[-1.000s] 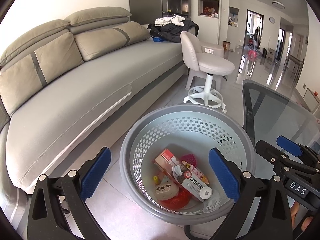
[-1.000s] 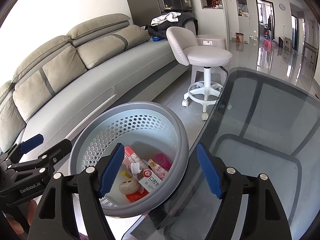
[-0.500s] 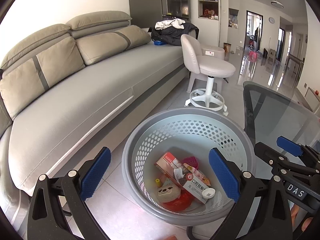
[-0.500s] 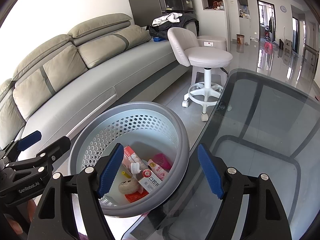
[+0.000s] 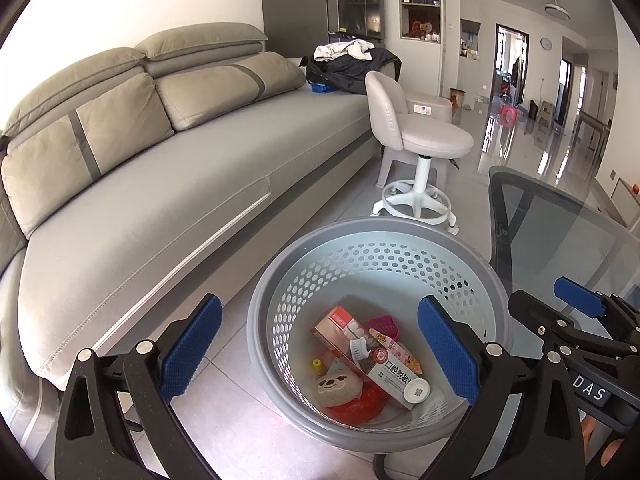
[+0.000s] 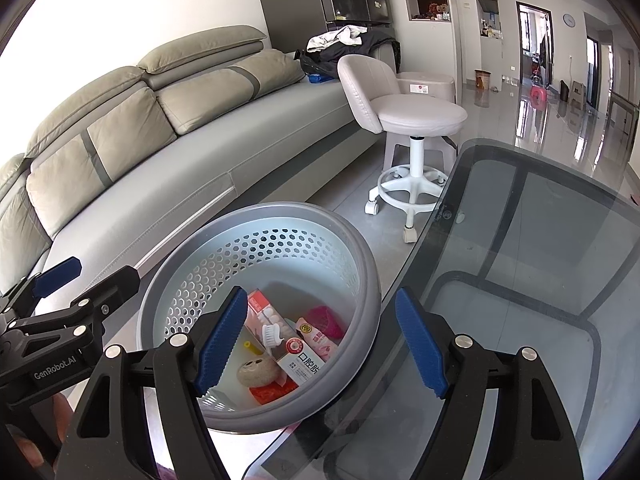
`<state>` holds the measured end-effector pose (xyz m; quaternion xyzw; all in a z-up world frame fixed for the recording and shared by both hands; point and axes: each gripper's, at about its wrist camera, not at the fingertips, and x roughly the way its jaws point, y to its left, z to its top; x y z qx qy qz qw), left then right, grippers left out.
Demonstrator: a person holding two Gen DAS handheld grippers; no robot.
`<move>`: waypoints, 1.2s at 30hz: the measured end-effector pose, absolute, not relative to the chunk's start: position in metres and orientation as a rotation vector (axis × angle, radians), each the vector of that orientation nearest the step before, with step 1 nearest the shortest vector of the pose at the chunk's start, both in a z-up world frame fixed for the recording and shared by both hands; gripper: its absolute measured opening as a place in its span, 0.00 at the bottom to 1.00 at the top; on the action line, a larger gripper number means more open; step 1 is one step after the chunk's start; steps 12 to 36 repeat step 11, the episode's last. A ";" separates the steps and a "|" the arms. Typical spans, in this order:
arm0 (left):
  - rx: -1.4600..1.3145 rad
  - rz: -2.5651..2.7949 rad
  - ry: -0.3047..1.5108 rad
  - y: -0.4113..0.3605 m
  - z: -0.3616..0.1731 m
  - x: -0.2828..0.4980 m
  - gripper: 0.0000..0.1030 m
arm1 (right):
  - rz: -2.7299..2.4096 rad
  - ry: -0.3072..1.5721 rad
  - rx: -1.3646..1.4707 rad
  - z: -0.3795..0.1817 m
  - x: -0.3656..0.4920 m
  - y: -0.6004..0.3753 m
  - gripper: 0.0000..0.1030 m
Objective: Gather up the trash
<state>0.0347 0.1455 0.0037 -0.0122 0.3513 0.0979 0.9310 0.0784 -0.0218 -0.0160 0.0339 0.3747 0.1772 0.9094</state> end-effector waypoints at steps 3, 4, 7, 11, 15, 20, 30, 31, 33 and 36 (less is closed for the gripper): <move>-0.030 0.199 0.719 0.146 0.004 0.034 0.94 | 0.366 0.773 0.069 -0.016 0.078 -0.022 0.71; -0.029 0.200 0.720 0.146 0.004 0.034 0.94 | 0.365 0.773 0.070 -0.016 0.078 -0.022 0.71; -0.029 0.203 0.722 0.147 0.004 0.034 0.94 | 0.366 0.774 0.070 -0.016 0.078 -0.022 0.71; -0.030 0.205 0.721 0.148 0.004 0.034 0.94 | 0.369 0.776 0.066 -0.017 0.077 -0.020 0.71; -0.030 0.205 0.721 0.148 0.004 0.034 0.94 | 0.369 0.776 0.066 -0.017 0.077 -0.020 0.71; -0.030 0.205 0.721 0.148 0.004 0.034 0.94 | 0.369 0.776 0.066 -0.017 0.077 -0.020 0.71; -0.030 0.205 0.721 0.148 0.004 0.034 0.94 | 0.369 0.776 0.066 -0.017 0.077 -0.020 0.71; -0.030 0.205 0.721 0.148 0.004 0.034 0.94 | 0.369 0.776 0.066 -0.017 0.077 -0.020 0.71; -0.030 0.205 0.721 0.148 0.004 0.034 0.94 | 0.369 0.776 0.066 -0.017 0.077 -0.020 0.71; -0.030 0.205 0.721 0.148 0.004 0.034 0.94 | 0.369 0.776 0.066 -0.017 0.077 -0.020 0.71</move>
